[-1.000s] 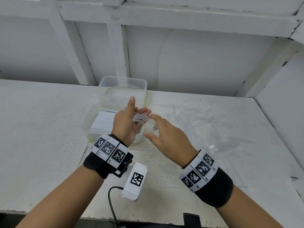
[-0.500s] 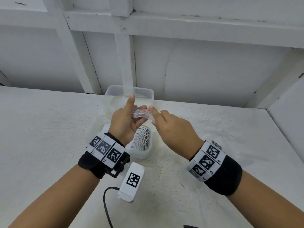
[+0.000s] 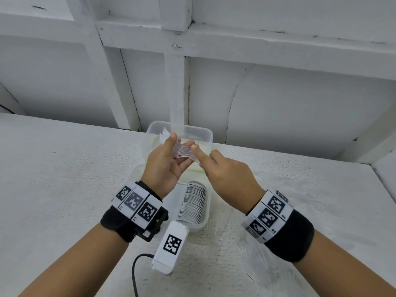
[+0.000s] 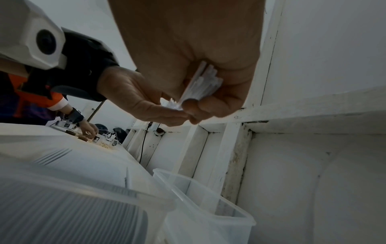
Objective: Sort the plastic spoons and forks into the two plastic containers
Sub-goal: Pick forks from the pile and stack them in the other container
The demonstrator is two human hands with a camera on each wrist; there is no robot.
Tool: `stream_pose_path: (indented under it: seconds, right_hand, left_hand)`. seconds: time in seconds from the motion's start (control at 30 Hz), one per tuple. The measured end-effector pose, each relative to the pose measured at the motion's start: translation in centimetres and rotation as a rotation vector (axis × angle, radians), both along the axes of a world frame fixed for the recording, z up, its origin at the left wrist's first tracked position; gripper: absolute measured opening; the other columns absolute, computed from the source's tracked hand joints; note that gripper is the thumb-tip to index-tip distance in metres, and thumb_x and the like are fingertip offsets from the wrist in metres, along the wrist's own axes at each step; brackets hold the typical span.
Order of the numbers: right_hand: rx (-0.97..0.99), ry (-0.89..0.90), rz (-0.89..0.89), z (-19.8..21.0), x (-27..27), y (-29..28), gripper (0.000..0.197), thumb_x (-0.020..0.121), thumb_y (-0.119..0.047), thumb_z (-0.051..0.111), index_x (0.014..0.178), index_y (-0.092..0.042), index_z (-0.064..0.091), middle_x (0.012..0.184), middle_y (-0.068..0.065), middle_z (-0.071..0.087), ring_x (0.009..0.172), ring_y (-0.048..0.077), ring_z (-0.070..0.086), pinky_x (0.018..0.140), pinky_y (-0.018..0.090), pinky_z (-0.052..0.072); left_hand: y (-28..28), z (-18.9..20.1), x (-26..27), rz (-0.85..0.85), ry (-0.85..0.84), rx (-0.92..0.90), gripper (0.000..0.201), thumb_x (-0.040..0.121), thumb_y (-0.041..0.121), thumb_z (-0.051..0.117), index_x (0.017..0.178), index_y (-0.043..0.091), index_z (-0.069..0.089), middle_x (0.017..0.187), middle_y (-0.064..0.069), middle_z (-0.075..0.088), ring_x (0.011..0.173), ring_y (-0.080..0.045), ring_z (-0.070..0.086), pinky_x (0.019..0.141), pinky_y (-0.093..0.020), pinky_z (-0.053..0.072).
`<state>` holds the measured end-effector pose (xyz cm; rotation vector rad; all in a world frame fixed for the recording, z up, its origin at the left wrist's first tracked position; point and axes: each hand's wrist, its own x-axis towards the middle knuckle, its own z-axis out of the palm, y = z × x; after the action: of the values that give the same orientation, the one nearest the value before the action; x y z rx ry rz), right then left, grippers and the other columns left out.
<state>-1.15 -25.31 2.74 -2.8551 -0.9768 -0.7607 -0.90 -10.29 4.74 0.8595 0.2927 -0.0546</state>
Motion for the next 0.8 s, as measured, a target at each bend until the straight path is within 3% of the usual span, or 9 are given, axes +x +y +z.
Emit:
stream_pose_path:
  seconds: [0.03, 0.13, 0.2, 0.33, 0.4, 0.57, 0.63, 0.7, 0.8]
  right_hand:
    - [-0.009, -0.024, -0.016, 0.0, 0.0, 0.0, 0.036, 0.090, -0.017, 0.054, 0.124, -0.006, 0.059, 0.068, 0.003, 0.054, 0.039, 0.015, 0.041, 0.038, 0.021, 0.018]
    - [0.000, -0.034, -0.028, 0.1, 0.1, 0.0, 0.043, 0.102, -0.024, 0.024, 0.119, -0.005, 0.058, 0.067, 0.002, 0.055, 0.048, 0.016, 0.049, 0.043, 0.025, 0.027]
    - [0.016, -0.035, 0.000, 0.3, 0.2, 0.1, 0.039, 0.101, -0.024, 0.027, 0.119, -0.005, 0.056, 0.069, 0.003, 0.055, 0.047, 0.016, 0.047, 0.040, 0.025, 0.028]
    - [0.042, -0.045, -0.002, 0.5, 0.6, 0.3, 0.037, 0.094, -0.027, 0.034, 0.122, -0.011, 0.050, 0.068, 0.003, 0.052, 0.038, 0.014, 0.022, 0.036, 0.019, 0.014]
    - [0.013, -0.038, -0.010, 0.9, 0.9, 0.6, 0.036, 0.093, -0.030, 0.034, 0.120, -0.011, 0.047, 0.066, 0.002, 0.055, 0.031, 0.015, 0.029, 0.035, 0.018, 0.014]
    - [0.014, 0.048, -0.012, 1.6, 2.2, 1.1, 0.044, 0.093, -0.031, 0.032, 0.109, -0.006, 0.063, 0.067, 0.004, 0.062, 0.030, 0.019, 0.042, 0.041, 0.015, 0.000]
    - [0.033, 0.182, -0.020, 2.4, 3.2, 1.3, 0.043, 0.098, -0.033, 0.029, 0.121, -0.008, 0.055, 0.086, 0.007, 0.067, 0.047, 0.027, 0.057, 0.037, 0.021, 0.017]
    - [0.013, 0.395, -0.066, 3.4, 4.8, 1.4, 0.041, 0.102, -0.035, 0.026, 0.135, -0.016, 0.039, 0.113, 0.004, 0.062, 0.084, 0.031, 0.063, 0.057, 0.034, 0.040]
    - [0.021, 0.521, -0.089, 4.2, 7.3, 1.9, 0.039, 0.102, -0.035, 0.027, 0.135, -0.019, 0.037, 0.119, 0.005, 0.060, 0.101, 0.029, 0.058, 0.073, 0.034, 0.040]
  left_hand:
    - [0.0, 0.1, 0.0, -0.003, -0.006, 0.001, 0.020, 0.094, 0.026, 0.050, 0.082, 0.010, 0.054, 0.082, -0.010, 0.071, 0.076, -0.021, 0.068, 0.075, -0.030, 0.058]
    - [-0.2, 0.4, -0.2, -0.003, -0.019, 0.018, 0.021, 0.092, 0.027, 0.054, 0.079, 0.011, 0.057, 0.079, -0.008, 0.070, 0.076, -0.021, 0.069, 0.078, -0.031, 0.057]
    - [-0.2, 0.5, -0.2, 0.010, -0.020, 0.041, 0.024, 0.091, 0.025, 0.055, 0.074, 0.010, 0.060, 0.078, -0.009, 0.070, 0.076, -0.021, 0.069, 0.078, -0.031, 0.056]
    - [-0.2, 0.7, 0.2, 0.036, -0.027, 0.062, 0.024, 0.093, 0.027, 0.053, 0.078, 0.008, 0.058, 0.080, -0.011, 0.072, 0.073, -0.019, 0.070, 0.074, -0.029, 0.058]
    - [-0.1, 0.9, 0.7, 0.048, -0.018, 0.041, 0.024, 0.092, 0.029, 0.053, 0.082, 0.008, 0.054, 0.082, -0.012, 0.073, 0.072, -0.019, 0.071, 0.070, -0.028, 0.059]
    - [0.9, 1.4, 2.0, 0.009, -0.003, -0.001, 0.024, 0.093, 0.030, 0.051, 0.091, 0.007, 0.052, 0.093, -0.017, 0.070, 0.078, -0.022, 0.071, 0.072, -0.030, 0.059]
    - [1.7, 1.7, 2.8, -0.063, 0.012, 0.042, 0.028, 0.093, 0.033, 0.052, 0.098, 0.006, 0.053, 0.099, -0.016, 0.068, 0.080, -0.022, 0.070, 0.076, -0.031, 0.058]
    - [2.9, 2.0, 4.1, -0.154, 0.056, 0.214, 0.039, 0.092, 0.043, 0.049, 0.105, 0.006, 0.055, 0.099, -0.013, 0.067, 0.085, -0.022, 0.068, 0.082, -0.032, 0.056]
    - [5.7, 2.6, 6.2, -0.193, 0.126, 0.523, 0.037, 0.096, 0.043, 0.042, 0.093, 0.010, 0.058, 0.089, -0.007, 0.065, 0.084, -0.020, 0.064, 0.086, -0.032, 0.049]
